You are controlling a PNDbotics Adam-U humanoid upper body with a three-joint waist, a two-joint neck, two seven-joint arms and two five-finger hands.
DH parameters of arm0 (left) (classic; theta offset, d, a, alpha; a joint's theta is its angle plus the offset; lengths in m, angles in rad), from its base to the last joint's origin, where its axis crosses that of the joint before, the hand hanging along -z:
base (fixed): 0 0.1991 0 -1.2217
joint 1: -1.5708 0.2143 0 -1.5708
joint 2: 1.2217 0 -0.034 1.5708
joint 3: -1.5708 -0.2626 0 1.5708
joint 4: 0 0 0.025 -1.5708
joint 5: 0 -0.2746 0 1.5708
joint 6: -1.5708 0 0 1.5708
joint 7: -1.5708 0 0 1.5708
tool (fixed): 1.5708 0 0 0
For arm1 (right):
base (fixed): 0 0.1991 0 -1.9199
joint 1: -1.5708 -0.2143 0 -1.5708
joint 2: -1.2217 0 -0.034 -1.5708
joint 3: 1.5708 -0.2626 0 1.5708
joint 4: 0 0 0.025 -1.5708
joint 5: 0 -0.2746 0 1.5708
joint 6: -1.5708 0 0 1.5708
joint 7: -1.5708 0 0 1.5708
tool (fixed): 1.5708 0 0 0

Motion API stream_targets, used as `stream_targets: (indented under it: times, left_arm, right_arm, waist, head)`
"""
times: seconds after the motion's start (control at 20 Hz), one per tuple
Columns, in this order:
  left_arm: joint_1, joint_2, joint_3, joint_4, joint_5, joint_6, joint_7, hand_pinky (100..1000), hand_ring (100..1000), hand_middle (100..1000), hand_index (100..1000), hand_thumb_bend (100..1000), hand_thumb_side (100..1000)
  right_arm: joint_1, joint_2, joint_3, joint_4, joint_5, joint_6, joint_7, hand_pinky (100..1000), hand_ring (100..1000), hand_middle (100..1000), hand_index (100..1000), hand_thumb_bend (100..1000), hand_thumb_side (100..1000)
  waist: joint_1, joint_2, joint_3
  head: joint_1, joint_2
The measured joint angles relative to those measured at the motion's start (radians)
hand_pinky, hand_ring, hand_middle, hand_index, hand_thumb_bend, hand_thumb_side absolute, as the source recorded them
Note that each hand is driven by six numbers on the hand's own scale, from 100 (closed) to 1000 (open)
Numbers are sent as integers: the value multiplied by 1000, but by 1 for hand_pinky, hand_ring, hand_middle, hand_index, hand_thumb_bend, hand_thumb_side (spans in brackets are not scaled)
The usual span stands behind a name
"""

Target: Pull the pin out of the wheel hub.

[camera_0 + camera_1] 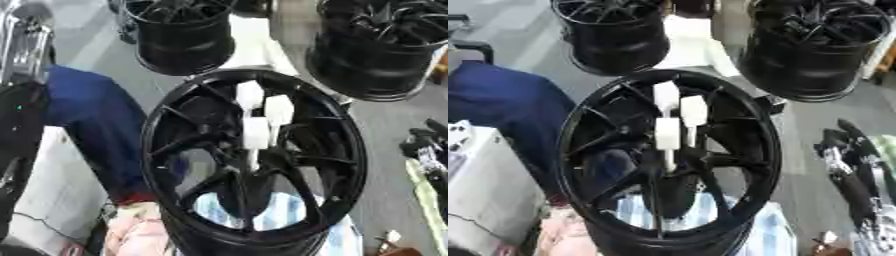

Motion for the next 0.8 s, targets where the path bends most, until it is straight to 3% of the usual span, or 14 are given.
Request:
stream_targets:
  times: [0.25, 0.55, 0.8]
  left_arm:
    - [129, -36, 78, 113, -41, 54, -76, 595, 1000, 630, 724, 100, 571]
    - [276, -71, 158, 181, -128, 55, -168, 597, 1000, 641, 729, 100, 637]
    - [396, -113, 209, 187, -204, 51, -243, 599, 957, 644, 736, 100, 697]
  right_arm:
    - [0, -53, 0, -51, 8, 10, 11, 746, 688, 752, 917, 164, 504]
    - [0, -181, 19, -175, 39, 32, 63, 760, 701, 764, 933, 145, 479]
    - [-47, -299, 74, -248, 93, 13, 132, 785, 731, 802, 954, 147, 447]
  waist:
    - [-5, 4, 6]
    - [-13, 4, 10]
    - [-29, -3, 13]
  head:
    - [-21, 0]
    - [-38, 0]
    - [-47, 0]
